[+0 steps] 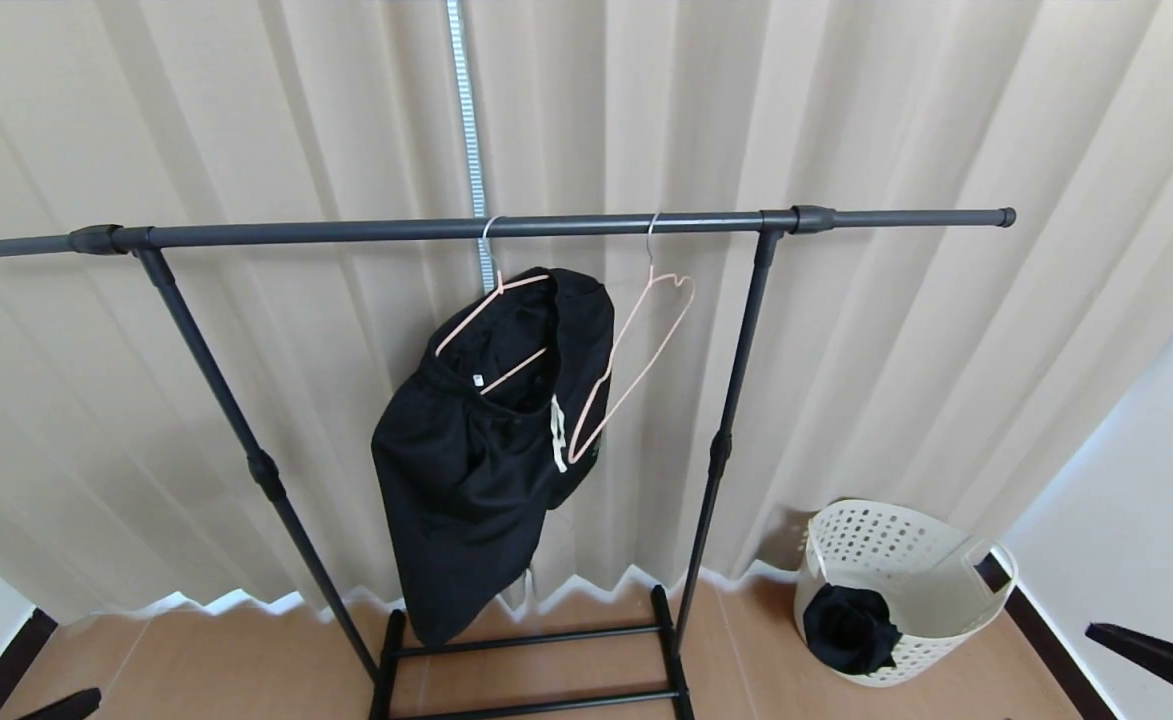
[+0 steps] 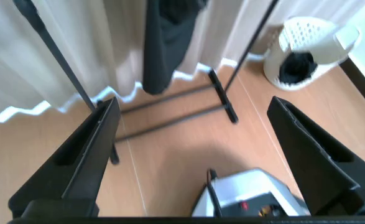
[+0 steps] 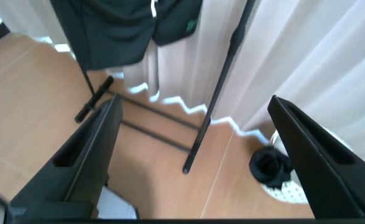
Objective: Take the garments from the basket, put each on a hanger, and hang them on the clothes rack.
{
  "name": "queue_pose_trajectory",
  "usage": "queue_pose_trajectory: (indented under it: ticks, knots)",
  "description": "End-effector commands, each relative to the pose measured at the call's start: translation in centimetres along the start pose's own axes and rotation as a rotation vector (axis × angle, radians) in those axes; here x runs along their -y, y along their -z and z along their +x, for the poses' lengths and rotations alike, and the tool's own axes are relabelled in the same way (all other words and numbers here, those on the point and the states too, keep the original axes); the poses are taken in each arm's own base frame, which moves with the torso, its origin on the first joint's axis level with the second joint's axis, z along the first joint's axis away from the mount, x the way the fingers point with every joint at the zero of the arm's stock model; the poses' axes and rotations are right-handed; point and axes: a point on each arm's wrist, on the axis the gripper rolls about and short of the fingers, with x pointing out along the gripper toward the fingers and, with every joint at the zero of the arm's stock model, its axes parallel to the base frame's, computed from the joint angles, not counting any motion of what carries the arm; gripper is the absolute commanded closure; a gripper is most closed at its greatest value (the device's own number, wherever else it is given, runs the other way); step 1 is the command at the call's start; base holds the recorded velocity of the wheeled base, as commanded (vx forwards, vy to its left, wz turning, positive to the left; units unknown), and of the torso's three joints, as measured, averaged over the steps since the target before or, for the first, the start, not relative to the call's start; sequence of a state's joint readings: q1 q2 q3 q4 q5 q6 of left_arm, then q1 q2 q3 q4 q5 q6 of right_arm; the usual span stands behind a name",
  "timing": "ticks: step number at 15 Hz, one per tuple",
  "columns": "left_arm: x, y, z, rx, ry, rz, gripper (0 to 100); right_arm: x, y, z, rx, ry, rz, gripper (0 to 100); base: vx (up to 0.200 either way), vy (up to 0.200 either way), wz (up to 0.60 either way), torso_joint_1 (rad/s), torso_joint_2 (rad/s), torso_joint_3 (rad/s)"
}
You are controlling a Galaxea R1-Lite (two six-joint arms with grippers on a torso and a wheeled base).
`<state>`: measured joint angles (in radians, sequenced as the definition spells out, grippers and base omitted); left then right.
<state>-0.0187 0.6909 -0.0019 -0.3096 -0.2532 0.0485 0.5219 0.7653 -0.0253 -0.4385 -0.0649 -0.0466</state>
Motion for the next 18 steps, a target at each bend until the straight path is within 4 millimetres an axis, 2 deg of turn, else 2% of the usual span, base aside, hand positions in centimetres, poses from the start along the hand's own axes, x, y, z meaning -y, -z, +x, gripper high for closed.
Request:
queue_pose_trajectory:
  ticks: [1, 2, 6, 8, 12, 13, 16, 18]
  knots:
    - [0.5, 1.1, -1.2, 0.014, 0.025, 0.018, 0, 0.1, 3.4, -3.7, 0.038, 0.0, 0.018, 0, 0.0, 0.0, 0.0, 0.0, 0.0, 0.0]
    - [0.6, 1.7, -1.6, 0.002, 0.028, 0.016, 0, 0.1, 4.2, -4.3, 0.041, -0.001, 0.023, 0, 0.0, 0.0, 0.0, 0.0, 0.0, 0.0]
    - [0.7, 2.6, -2.1, -0.022, 0.022, 0.006, 0, 0.2, 4.5, -4.7, 0.069, 0.033, 0.062, 0, 0.0, 0.0, 0.0, 0.0, 0.0, 0.0]
    - [0.7, 2.6, -2.1, -0.022, 0.006, 0.002, 0, 0.2, 4.5, -4.8, 0.071, 0.184, 0.087, 0, 0.0, 0.0, 0.0, 0.0, 0.0, 0.0]
    - [0.4, 2.7, -2.2, -0.014, -0.152, -0.031, 0, -0.1, 4.9, -5.8, 0.179, 0.451, 0.123, 0, 0.0, 0.0, 0.0, 0.0, 0.0, 0.0]
    - [0.7, 2.9, -3.0, 0.076, -0.161, -0.01, 0, -0.4, 5.1, -6.4, 0.259, 0.451, 0.113, 0, 0.0, 0.0, 0.0, 0.0, 0.0, 0.0]
    - [1.3, 3.6, -4.7, 0.298, -0.099, 0.069, 0, -0.5, 5.1, -6.4, 0.265, 0.496, 0.117, 0, 0.0, 0.0, 0.0, 0.0, 0.0, 0.0]
    - [1.4, 4.1, -5.3, 0.384, -0.068, 0.101, 0, -0.7, 5.3, -6.7, 0.3, 0.559, 0.117, 0, 0.0, 0.0, 0.0, 0.0, 0.0, 0.0]
